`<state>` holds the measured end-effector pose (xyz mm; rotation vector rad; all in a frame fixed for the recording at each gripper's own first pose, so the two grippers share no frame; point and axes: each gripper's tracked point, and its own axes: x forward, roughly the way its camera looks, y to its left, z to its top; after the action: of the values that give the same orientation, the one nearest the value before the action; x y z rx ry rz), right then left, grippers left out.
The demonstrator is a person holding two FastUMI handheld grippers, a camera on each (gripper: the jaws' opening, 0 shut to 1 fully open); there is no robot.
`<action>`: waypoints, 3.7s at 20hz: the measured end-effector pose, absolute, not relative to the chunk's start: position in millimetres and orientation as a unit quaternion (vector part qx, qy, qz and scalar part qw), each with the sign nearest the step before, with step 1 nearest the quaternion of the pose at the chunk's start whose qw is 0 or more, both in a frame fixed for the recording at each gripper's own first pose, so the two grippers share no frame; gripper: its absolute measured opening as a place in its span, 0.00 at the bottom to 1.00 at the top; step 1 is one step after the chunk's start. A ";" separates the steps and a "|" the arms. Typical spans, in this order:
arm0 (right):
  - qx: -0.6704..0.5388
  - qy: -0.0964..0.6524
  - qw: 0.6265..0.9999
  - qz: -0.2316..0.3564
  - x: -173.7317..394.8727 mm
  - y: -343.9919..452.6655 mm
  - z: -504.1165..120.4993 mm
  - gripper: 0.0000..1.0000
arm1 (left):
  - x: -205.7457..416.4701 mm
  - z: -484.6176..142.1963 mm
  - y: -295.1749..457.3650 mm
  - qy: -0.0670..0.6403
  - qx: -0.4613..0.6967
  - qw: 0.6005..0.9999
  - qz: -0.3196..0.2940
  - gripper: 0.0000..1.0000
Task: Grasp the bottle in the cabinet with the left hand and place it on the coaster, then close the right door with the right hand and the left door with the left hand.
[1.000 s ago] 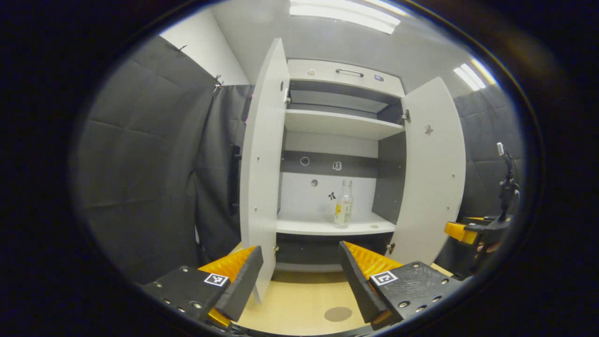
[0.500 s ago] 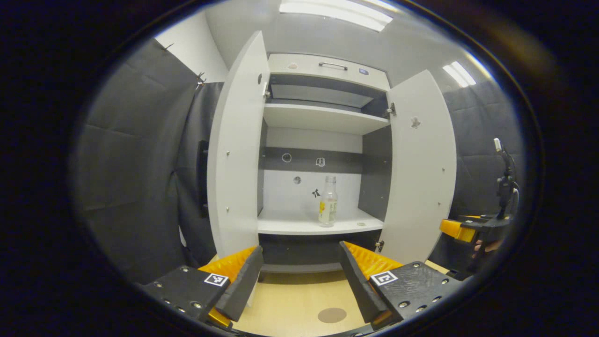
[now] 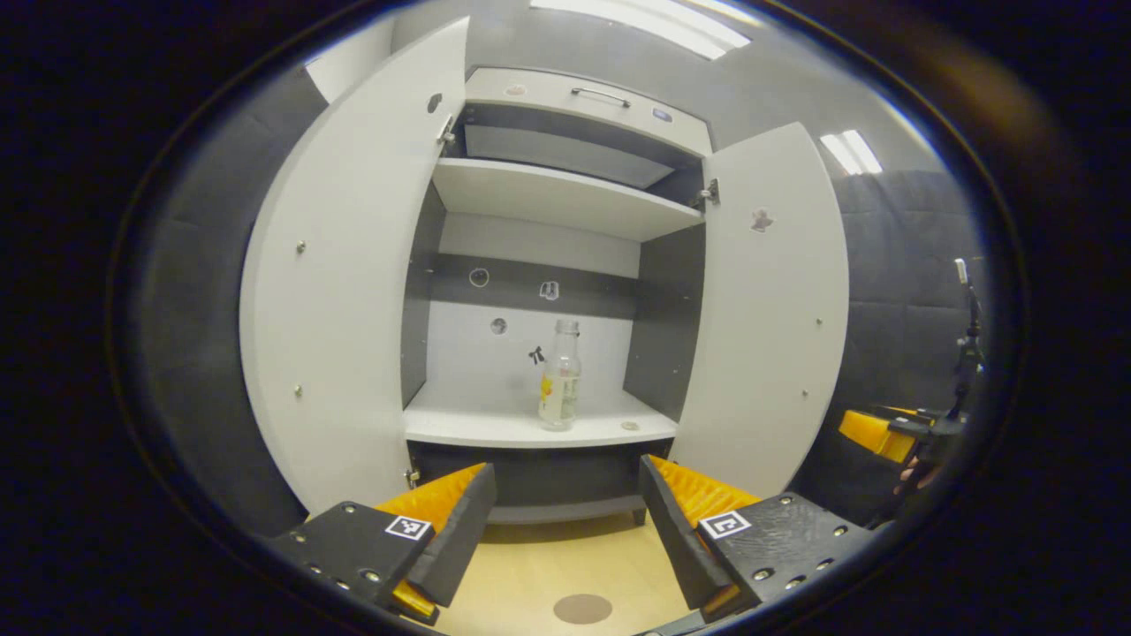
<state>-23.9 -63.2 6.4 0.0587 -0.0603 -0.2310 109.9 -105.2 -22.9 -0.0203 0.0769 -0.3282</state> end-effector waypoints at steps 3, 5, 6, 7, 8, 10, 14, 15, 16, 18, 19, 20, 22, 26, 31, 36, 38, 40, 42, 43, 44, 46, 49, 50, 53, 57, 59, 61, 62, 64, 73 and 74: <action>0.034 -0.031 0.990 -0.132 -29.4 -81.1 12.3 0.99 | 149.5 -5.8 -105.1 0.033 -0.010 0.985 -0.168 0.94; 0.034 -0.036 0.987 -0.155 -28.5 -101.8 18.5 0.94 | 176.8 8.2 -108.1 0.021 -0.002 0.985 -0.171 0.94; 0.036 -0.038 0.985 -0.164 -26.9 -112.2 21.5 0.98 | 191.1 15.5 -109.0 0.015 0.003 0.985 -0.169 0.94; 0.039 -0.041 0.983 -0.173 -24.4 -122.7 23.7 0.99 | 205.6 22.8 -109.8 0.010 0.006 0.986 -0.165 0.94; 0.043 -0.043 0.982 -0.181 -20.5 -133.2 27.0 0.94 | 219.5 27.9 -112.6 0.006 0.007 0.987 -0.163 0.94; 0.050 -0.044 0.979 -0.193 -9.2 -152.5 31.5 0.99 | 248.1 34.9 -119.5 0.005 0.007 0.987 -0.160 0.94; 0.059 -0.041 0.975 -0.210 12.4 -186.7 35.1 0.99 | 303.5 42.1 -132.4 -0.002 0.009 0.989 -0.147 0.94; 0.059 -0.041 0.974 -0.213 19.0 -192.6 35.5 0.94 | 315.3 43.2 -137.0 -0.003 0.008 0.989 -0.148 0.94; 0.059 -0.040 0.974 -0.213 25.6 -197.1 36.7 0.99 | 323.8 43.9 -141.4 -0.005 0.007 0.989 -0.151 0.94; 0.058 -0.037 0.975 -0.213 36.9 -204.0 36.2 0.99 | 341.3 42.6 -150.7 -0.003 0.009 0.988 -0.153 0.94; 0.056 -0.038 0.975 -0.212 42.0 -206.7 36.0 0.99 | 349.3 42.5 -156.7 -0.002 0.012 0.988 -0.156 0.94; 0.054 -0.037 0.975 -0.213 45.3 -209.9 35.8 0.99 | 356.5 42.6 -162.0 -0.003 0.016 0.987 -0.159 0.94; 0.052 -0.033 0.975 -0.214 47.2 -212.8 31.2 0.99 | 369.8 39.7 -176.5 -0.001 0.017 0.986 -0.167 0.94; 0.055 -0.027 0.975 -0.216 65.8 -229.1 27.3 0.99 | 399.6 31.6 -199.2 0.002 0.029 0.985 -0.171 0.93; 0.068 -0.015 0.972 -0.225 74.7 -251.0 15.7 0.99 | 430.5 19.8 -201.0 0.011 0.065 0.987 -0.150 0.90; 0.072 -0.001 0.974 -0.214 90.9 -262.4 8.1 0.94 | 441.0 15.0 -197.6 0.017 0.084 0.988 -0.125 0.41; 0.071 0.001 0.977 -0.199 103.7 -263.1 9.3 0.94 | 432.7 14.8 -202.6 0.024 0.088 0.987 -0.133 0.39; 0.069 0.001 0.981 -0.182 115.8 -262.6 10.1 0.94 | 422.0 17.6 -203.9 0.026 0.085 0.987 -0.134 0.37; 0.065 -0.001 0.984 -0.164 127.0 -261.7 12.0 0.99 | 405.7 26.9 -200.1 0.021 0.083 0.988 -0.130 0.39; 0.063 0.000 0.986 -0.154 132.2 -258.8 12.1 0.99 | 395.1 33.6 -198.8 0.017 0.077 0.988 -0.131 0.39; 0.060 0.001 0.988 -0.145 136.4 -256.5 12.5 0.99 | 383.1 40.2 -197.3 0.013 0.071 0.988 -0.133 0.39; 0.056 -0.003 0.989 -0.134 139.0 -251.6 18.8 0.99 | 355.5 53.9 -192.8 0.004 0.067 0.988 -0.140 0.39; 0.047 -0.020 0.991 -0.127 135.1 -239.1 30.3 0.99 | 310.7 76.5 -185.2 -0.019 0.067 0.985 -0.157 0.39; 0.042 -0.022 0.991 -0.125 133.3 -235.3 33.2 0.99 | 292.8 81.7 -180.5 -0.026 0.067 0.984 -0.164 0.39; 0.029 -0.032 0.992 -0.115 119.4 -224.2 44.8 0.99 | 254.9 90.8 -167.9 -0.047 0.056 0.980 -0.186 0.39; 0.030 -0.039 0.991 -0.127 87.9 -216.0 55.9 0.99 | 207.8 57.8 -156.3 -0.044 0.039 0.976 -0.210 0.39; 0.030 -0.042 0.989 -0.141 68.9 -212.1 58.7 0.94 | 186.3 21.8 -150.5 -0.026 0.022 0.975 -0.220 0.36; 0.023 -0.044 0.987 -0.156 49.6 -208.2 59.7 0.94 | 172.9 -14.5 -142.5 -0.017 0.014 0.974 -0.228 0.38; 0.020 -0.043 0.986 -0.162 40.5 -206.5 60.9 0.94 | 167.9 -32.9 -138.1 -0.013 0.015 0.973 -0.229 0.39; 0.020 -0.041 0.984 -0.170 24.5 -200.6 59.4 0.94 | 161.3 -69.8 -133.8 -0.004 0.013 0.971 -0.237 0.39; 0.034 -0.016 0.978 -0.204 -17.8 -189.3 44.6 0.94 | 148.2 -206.7 -137.6 0.037 -0.022 0.966 -0.255 0.35; 0.043 -0.009 0.979 -0.201 -18.2 -187.1 40.4 0.99 | 150.8 -221.2 -137.5 0.046 -0.023 0.967 -0.250 0.34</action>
<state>-18.2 -187.1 40.4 0.0857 -0.0191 -0.4059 150.8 -137.5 -221.2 -0.0460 0.0922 -0.5062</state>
